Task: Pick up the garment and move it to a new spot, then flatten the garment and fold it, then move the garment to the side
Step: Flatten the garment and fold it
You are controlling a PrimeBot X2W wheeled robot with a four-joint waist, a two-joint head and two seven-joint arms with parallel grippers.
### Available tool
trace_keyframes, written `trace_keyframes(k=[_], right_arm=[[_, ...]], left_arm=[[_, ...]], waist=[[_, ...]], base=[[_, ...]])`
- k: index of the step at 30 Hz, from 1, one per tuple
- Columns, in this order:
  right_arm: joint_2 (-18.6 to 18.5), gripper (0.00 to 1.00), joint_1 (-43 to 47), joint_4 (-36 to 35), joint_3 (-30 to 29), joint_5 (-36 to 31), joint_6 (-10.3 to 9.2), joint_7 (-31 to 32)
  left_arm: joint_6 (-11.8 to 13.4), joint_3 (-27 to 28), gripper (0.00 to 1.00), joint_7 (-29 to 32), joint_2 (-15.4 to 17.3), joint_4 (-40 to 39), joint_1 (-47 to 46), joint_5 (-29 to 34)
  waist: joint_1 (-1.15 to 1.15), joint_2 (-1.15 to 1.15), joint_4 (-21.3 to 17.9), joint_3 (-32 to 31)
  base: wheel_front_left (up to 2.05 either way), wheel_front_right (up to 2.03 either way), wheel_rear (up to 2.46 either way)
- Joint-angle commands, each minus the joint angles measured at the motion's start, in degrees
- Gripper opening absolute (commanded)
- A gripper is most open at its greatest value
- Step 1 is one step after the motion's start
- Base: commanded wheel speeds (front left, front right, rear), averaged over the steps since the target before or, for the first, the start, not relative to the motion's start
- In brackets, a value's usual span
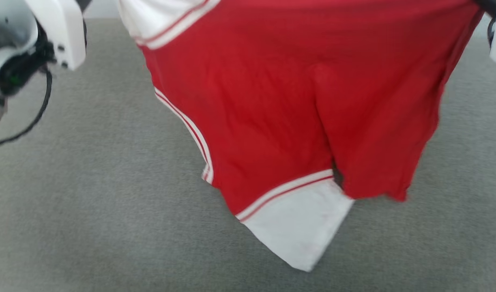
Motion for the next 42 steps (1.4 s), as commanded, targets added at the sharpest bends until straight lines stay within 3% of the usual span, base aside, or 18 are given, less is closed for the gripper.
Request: trace_keyframes(k=[1,6,15,19,24,31,37,42], right_arm=[[0.62,0.00,-1.04,0.60,-0.91,-1.33,-0.01,-1.14],[4.94,0.00,-6.15,6.36,-3.80,-9.37,-0.01,-9.15],[13.41,0.00,-19.92,21.09,-10.80,-30.20,-0.02,-39.44],[16.01,0.00,-22.59,26.19,-12.14,-36.33,-0.02,-49.18],[16.82,0.00,-20.32,34.83,-11.05,-37.38,-0.02,-50.25],[16.27,0.00,-12.06,41.99,-6.69,-30.88,-0.02,-48.97],[15.70,0.00,-5.26,41.30,-2.51,-23.16,-0.02,-46.44],[13.62,0.00,1.81,36.28,2.24,-15.02,-0.02,-40.18]], left_arm=[[0.16,0.32,0.00,-0.33,-0.61,1.11,-1.41,0.64],[1.76,1.19,0.00,-6.18,-4.52,8.72,-8.32,5.49],[7.19,3.51,0.00,-29.76,-10.20,22.52,-23.04,16.71],[5.53,5.48,0.00,-33.52,-11.60,22.85,-24.52,18.83],[1.54,9.20,0.00,-33.60,-10.81,18.16,-15.72,21.33],[-2.35,8.35,0.00,-33.61,-12.00,20.22,-1.03,19.43],[-3.94,5.83,0.00,-30.09,-12.77,20.12,6.30,15.50],[-4.38,3.74,0.00,-23.51,-11.05,15.81,13.42,9.90]], waist=[[0.00,0.00,-0.87,-0.04],[0.00,0.00,-2.46,2.57],[0.00,0.00,-3.99,7.42],[0.00,0.00,-3.55,8.67],[0.00,0.00,-2.66,9.64],[0.00,0.00,-0.99,8.93],[0.00,0.00,-0.30,8.03],[0.00,0.00,-0.09,7.16]], base=[[0.00,0.00,0.00],[0.00,0.00,0.00],[0.00,0.00,0.00],[0.00,0.00,0.00],[0.00,0.00,0.00],[0.00,0.00,0.00],[0.00,0.00,0.00],[0.00,0.00,0.00]])
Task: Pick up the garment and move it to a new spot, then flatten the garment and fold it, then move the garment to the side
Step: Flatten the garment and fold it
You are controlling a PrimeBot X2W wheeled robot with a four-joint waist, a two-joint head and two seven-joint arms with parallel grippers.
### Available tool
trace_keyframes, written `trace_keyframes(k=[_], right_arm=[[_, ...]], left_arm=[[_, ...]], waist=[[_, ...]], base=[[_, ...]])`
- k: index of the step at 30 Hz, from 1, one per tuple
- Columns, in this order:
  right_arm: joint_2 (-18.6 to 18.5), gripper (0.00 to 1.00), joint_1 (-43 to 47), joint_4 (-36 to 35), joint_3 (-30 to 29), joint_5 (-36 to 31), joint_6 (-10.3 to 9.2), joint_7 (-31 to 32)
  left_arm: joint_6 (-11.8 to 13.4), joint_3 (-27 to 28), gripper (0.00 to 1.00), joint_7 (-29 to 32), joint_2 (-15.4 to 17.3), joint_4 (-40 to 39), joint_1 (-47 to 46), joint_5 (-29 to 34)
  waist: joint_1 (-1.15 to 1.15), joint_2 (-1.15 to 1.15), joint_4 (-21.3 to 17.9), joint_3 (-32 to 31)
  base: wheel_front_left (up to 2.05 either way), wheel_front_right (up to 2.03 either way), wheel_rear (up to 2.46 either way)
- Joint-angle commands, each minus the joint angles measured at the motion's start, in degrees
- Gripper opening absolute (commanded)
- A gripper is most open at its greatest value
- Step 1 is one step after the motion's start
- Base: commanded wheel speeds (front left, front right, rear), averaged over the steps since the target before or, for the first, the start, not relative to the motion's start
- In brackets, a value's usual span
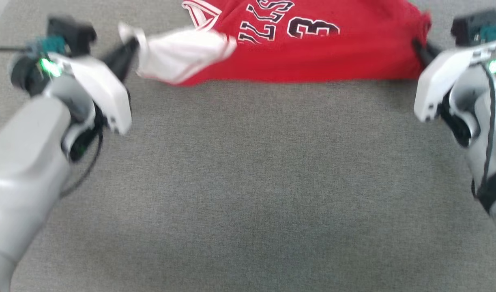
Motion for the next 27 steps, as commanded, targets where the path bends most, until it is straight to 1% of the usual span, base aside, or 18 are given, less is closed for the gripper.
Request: trace_keyframes(k=[1,6,8,9,13,18,24,27], right_arm=[[-1.06,0.00,2.50,-1.74,0.86,2.40,-0.02,2.37],[-4.57,0.00,10.91,-11.23,3.02,9.31,-0.02,9.87],[-6.01,0.00,14.55,-15.04,2.83,11.21,-0.02,13.12],[-6.85,0.00,16.41,-16.94,2.54,11.84,-0.02,14.63],[-9.21,0.00,24.09,-24.90,0.36,13.52,-0.02,21.10],[-10.94,0.00,34.28,-34.29,-3.20,13.81,-0.02,29.83],[-11.66,0.00,45.10,-45.69,-7.20,14.44,-0.02,40.94],[-12.08,0.00,49.99,-50.20,-9.33,14.95,-0.02,45.82]], left_arm=[[-0.15,-0.42,0.00,1.89,0.89,-1.73,2.54,-1.86],[-0.18,-1.47,0.00,8.19,4.75,-9.58,10.34,-7.61],[1.05,-1.19,0.00,10.28,6.46,-13.35,13.30,-10.14],[1.67,-1.52,0.00,11.34,7.46,-15.34,14.82,-10.33],[5.96,-1.76,0.00,14.59,11.24,-24.75,20.97,-13.75],[12.48,-2.43,0.00,17.19,15.96,-35.97,28.21,-16.13],[19.49,-3.73,0.00,20.59,21.06,-46.38,35.70,-19.21],[22.31,-4.35,0.00,21.73,22.77,-50.55,38.46,-20.45]], waist=[[0.00,0.00,0.04,-0.38],[0.00,0.00,0.00,-1.28],[0.00,0.00,0.02,-1.51],[0.00,0.00,0.06,-1.64],[0.00,0.00,0.25,-1.98],[0.00,0.00,0.53,-2.17],[0.00,0.00,0.49,-2.43],[0.00,0.00,0.53,-2.69]], base=[[0.00,0.00,0.00],[0.00,0.00,0.00],[0.00,0.00,0.00],[0.00,0.00,0.00],[0.00,0.00,0.00],[0.00,0.00,0.00],[0.00,0.00,0.00],[0.00,0.00,0.00]])
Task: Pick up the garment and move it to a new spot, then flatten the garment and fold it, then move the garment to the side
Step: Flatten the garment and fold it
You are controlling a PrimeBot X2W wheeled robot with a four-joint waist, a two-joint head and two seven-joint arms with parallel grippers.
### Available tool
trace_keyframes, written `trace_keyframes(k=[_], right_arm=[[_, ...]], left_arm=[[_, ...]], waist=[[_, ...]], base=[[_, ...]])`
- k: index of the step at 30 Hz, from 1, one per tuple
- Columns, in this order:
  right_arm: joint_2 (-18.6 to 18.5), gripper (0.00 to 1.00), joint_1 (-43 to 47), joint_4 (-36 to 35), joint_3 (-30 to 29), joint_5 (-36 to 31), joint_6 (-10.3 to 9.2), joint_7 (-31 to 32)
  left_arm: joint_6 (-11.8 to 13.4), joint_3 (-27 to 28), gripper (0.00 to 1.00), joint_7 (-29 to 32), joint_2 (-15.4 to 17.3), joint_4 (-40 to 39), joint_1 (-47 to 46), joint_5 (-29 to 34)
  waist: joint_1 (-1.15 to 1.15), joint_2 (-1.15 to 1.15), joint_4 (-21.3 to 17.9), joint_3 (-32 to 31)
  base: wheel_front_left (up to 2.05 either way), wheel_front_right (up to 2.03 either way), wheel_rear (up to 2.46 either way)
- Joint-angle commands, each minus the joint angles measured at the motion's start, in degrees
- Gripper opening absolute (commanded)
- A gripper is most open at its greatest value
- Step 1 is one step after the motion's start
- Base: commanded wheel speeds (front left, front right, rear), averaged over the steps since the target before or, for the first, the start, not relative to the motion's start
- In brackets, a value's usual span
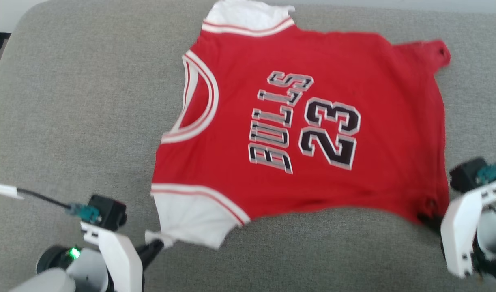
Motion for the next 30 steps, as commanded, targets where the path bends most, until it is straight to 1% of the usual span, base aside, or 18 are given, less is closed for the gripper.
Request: trace_keyframes(k=[1,3,7,11,16,20,23,26,27,28,30], right_arm=[[-0.06,0.00,4.92,-0.89,-0.24,0.55,-0.02,3.93],[0.07,0.00,7.62,-3.52,-1.81,0.94,-0.02,6.70],[1.48,0.00,12.44,-9.06,-4.95,1.12,-0.02,10.59],[2.95,0.00,13.52,-11.27,-6.71,0.98,-0.02,10.39],[4.75,0.00,12.36,-14.57,-9.70,0.33,-0.02,9.09],[6.13,0.00,9.38,-16.87,-11.40,-0.16,-0.02,8.29],[6.94,0.00,5.87,-17.36,-12.20,-1.10,-0.02,7.70],[7.11,0.00,1.34,-16.32,-12.36,-2.96,-0.02,7.01],[7.11,0.00,1.34,-16.32,-12.36,-2.96,-0.02,7.01],[7.50,0.00,-1.97,-15.03,-11.69,-3.72,-0.02,6.42],[7.52,0.00,-5.47,-13.06,-11.06,-4.64,-0.02,5.50]], left_arm=[[1.55,-0.30,0.00,0.48,0.94,-1.78,1.79,-0.67],[2.99,-0.86,0.00,0.92,1.90,-3.62,3.46,-1.06],[4.63,-1.99,0.00,2.09,3.19,-6.20,5.94,-2.34],[4.70,-1.17,0.00,1.40,3.92,-7.08,5.22,-1.94],[4.17,1.59,0.00,0.34,6.93,-8.14,1.06,1.01],[2.64,4.07,0.00,0.16,9.06,-8.56,-4.01,4.24],[0.59,5.49,0.00,0.67,9.46,-7.32,-8.53,6.59],[-1.94,6.51,0.00,1.42,8.22,-4.71,-13.27,8.69],[-1.94,6.51,0.00,1.42,8.22,-4.71,-13.27,8.69],[-3.75,6.97,0.00,1.90,6.78,-2.03,-16.68,9.98],[-5.87,6.89,0.00,2.03,4.68,1.27,-19.76,11.41]], waist=[[0.00,0.00,0.01,-0.12],[0.00,0.00,0.03,-0.19],[0.00,0.00,-0.07,-0.50],[0.00,0.00,-0.23,-0.67],[0.00,0.00,-0.78,-0.80],[0.00,0.00,-1.81,-0.44],[0.00,0.00,-2.60,0.17],[0.00,0.00,-3.33,1.09],[0.00,0.00,-3.33,1.09],[0.00,0.00,-3.71,1.78],[0.00,0.00,-4.01,2.57]], base=[[0.00,0.00,0.00],[0.00,0.00,0.00],[0.00,0.00,0.00],[0.00,0.00,0.00],[0.00,0.00,0.00],[0.00,0.00,0.00],[0.00,0.00,0.00],[0.00,0.00,0.00],[0.00,0.00,0.00],[0.00,0.00,0.00],[0.00,0.00,0.00]])
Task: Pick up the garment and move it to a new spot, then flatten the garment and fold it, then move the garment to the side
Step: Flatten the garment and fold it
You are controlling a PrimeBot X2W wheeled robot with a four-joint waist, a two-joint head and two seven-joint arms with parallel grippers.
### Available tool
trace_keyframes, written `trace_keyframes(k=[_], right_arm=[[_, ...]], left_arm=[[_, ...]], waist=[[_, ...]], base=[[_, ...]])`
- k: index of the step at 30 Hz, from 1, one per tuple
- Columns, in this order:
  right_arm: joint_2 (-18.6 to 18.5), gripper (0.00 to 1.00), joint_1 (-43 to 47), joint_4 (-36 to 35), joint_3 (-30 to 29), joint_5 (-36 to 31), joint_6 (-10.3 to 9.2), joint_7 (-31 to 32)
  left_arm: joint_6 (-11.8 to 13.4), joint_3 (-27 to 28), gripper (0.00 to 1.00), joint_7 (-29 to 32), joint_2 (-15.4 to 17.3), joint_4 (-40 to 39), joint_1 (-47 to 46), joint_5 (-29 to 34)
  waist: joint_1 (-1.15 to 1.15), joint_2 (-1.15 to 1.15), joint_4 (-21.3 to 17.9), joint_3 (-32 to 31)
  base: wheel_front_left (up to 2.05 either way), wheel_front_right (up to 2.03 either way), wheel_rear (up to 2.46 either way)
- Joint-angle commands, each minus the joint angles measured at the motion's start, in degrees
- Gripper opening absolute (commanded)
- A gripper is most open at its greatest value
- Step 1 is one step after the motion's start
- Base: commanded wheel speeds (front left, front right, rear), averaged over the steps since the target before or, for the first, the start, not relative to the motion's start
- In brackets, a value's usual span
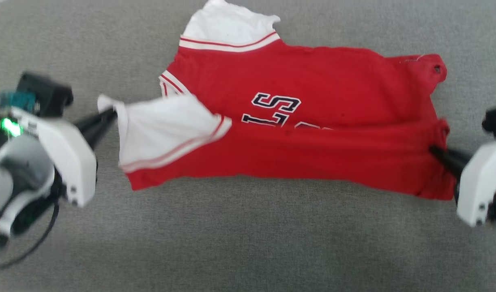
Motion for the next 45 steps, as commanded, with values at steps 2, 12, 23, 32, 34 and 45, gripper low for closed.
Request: trace_keyframes(k=[2,12,23,32,34,45], right_arm=[[-0.01,0.00,-3.55,2.47,1.05,-0.91,-0.02,-1.28],[0.67,0.00,-17.16,19.17,7.96,-2.64,-0.02,-8.78],[1.57,0.37,-22.70,32.25,14.49,-1.42,-0.02,-12.19],[0.29,1.00,-23.14,31.31,12.00,-0.55,-0.02,-16.41],[0.57,1.00,-22.00,29.53,10.32,-0.39,-0.02,-17.75],[5.42,1.00,-11.71,13.05,-1.79,-6.22,-0.01,-30.34]], left_arm=[[-2.11,-0.32,0.00,0.36,-2.43,3.83,-3.23,1.58],[-11.44,-3.26,0.00,2.21,-14.27,26.97,-12.66,2.50],[-15.14,-6.04,0.07,5.63,-22.03,45.75,-13.57,-1.50],[-15.73,-5.46,1.00,5.33,-20.86,46.30,-16.93,-3.31],[-15.66,-5.36,1.00,5.43,-19.63,44.60,-16.70,-3.36],[-5.99,-3.94,1.00,7.25,-10.50,22.84,-7.76,-5.89]], waist=[[0.00,0.00,-0.54,1.31],[0.00,0.00,-1.96,5.84],[0.00,0.00,-2.49,6.57],[0.00,0.00,-2.02,4.15],[0.00,0.00,-1.85,3.41],[0.00,0.00,-1.86,0.86]], base=[[0.00,0.00,0.00],[0.00,0.00,0.00],[0.00,0.00,0.00],[0.00,0.00,0.00],[0.00,0.00,0.00],[0.00,0.00,0.00]])
